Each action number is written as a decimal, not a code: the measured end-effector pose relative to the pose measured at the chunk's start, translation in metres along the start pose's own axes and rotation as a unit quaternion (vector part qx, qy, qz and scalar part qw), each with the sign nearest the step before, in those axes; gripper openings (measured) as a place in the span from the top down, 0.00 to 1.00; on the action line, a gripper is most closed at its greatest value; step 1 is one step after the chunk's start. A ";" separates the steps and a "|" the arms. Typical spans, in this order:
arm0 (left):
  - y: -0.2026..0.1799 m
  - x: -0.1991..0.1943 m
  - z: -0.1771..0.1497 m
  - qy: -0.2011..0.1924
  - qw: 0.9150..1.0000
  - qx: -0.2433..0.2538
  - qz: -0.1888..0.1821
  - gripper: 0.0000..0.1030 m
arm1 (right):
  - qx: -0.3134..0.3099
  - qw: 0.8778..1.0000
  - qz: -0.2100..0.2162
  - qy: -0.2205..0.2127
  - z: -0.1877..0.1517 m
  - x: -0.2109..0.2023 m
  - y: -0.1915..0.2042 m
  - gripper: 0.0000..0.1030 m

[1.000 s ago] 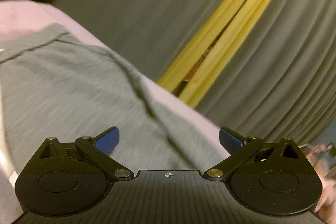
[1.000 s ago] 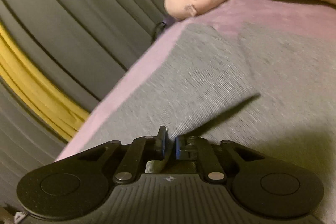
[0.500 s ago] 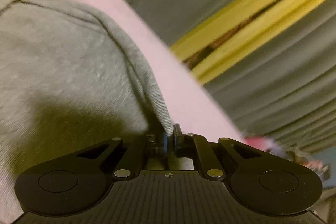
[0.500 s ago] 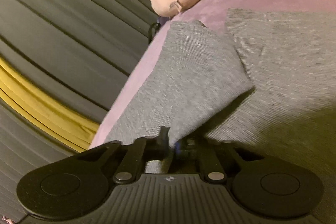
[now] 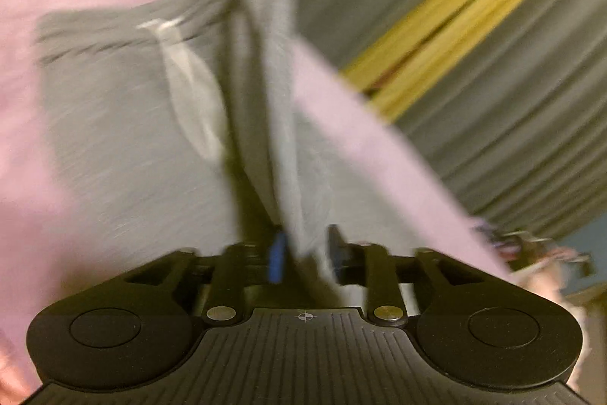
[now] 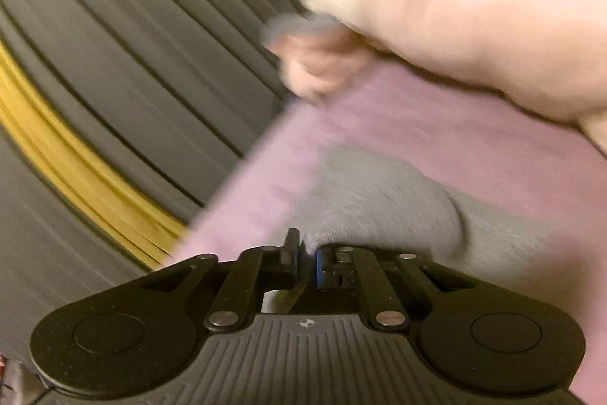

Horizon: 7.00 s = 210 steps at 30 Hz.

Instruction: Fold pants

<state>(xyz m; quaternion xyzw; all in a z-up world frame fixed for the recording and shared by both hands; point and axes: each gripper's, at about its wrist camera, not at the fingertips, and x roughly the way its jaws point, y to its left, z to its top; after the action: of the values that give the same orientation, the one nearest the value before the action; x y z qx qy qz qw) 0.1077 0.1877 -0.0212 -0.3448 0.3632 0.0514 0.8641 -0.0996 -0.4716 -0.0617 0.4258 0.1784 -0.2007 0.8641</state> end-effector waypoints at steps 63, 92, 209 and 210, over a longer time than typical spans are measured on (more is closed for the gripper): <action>0.047 -0.101 -0.001 -0.231 0.895 0.159 0.346 0.17 | -0.099 0.942 -0.315 -0.060 0.009 -0.011 -0.046 0.66; -0.115 0.062 -0.066 -0.066 0.922 0.354 0.144 0.14 | -0.455 0.878 0.091 0.117 -0.172 0.128 0.230 0.45; -0.070 0.002 -0.145 0.003 0.965 0.253 0.064 0.00 | -0.300 0.948 0.107 -0.005 -0.014 -0.039 0.090 0.81; -0.068 -0.001 -0.143 -0.001 0.967 0.246 0.063 0.00 | -0.335 0.932 0.137 0.012 -0.035 -0.040 0.112 0.82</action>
<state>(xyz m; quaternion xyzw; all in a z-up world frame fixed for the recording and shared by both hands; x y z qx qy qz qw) 0.0454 0.0458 -0.0542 -0.0983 0.3843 0.0151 0.9178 -0.0827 -0.3729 0.0116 0.1345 0.1853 -0.0037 0.9734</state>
